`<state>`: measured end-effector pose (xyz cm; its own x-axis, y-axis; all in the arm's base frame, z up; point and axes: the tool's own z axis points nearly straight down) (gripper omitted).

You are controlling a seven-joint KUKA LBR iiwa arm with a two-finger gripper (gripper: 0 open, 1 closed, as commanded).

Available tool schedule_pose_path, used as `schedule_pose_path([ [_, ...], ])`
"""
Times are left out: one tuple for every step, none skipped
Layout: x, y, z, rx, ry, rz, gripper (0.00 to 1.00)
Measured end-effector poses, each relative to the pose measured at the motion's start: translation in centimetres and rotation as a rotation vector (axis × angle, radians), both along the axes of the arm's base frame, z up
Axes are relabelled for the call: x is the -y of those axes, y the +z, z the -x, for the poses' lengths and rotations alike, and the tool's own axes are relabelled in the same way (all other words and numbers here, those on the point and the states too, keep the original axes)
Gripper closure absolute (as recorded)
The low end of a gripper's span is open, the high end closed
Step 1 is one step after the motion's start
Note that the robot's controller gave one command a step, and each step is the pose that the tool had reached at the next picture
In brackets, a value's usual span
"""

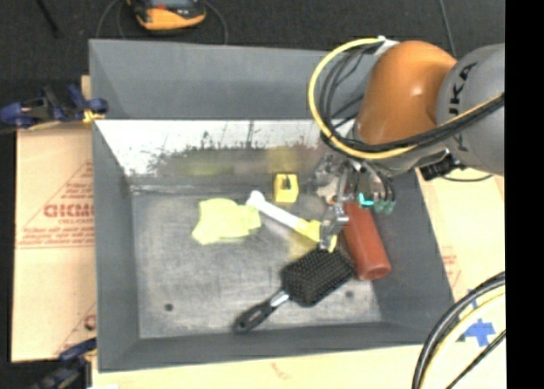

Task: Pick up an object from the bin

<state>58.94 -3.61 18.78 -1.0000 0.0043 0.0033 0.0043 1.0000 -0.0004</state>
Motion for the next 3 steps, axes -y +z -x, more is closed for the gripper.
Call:
schedule_pose_path([
  [0.0, 0.4, -0.2, 0.008, 0.001, 0.001, 0.0],
  [-0.7, -4.0, -2.0, 0.016, 0.026, 0.002, 0.0],
  [-1.3, -7.6, -0.1, 0.002, 0.053, 0.0, 0.0],
])
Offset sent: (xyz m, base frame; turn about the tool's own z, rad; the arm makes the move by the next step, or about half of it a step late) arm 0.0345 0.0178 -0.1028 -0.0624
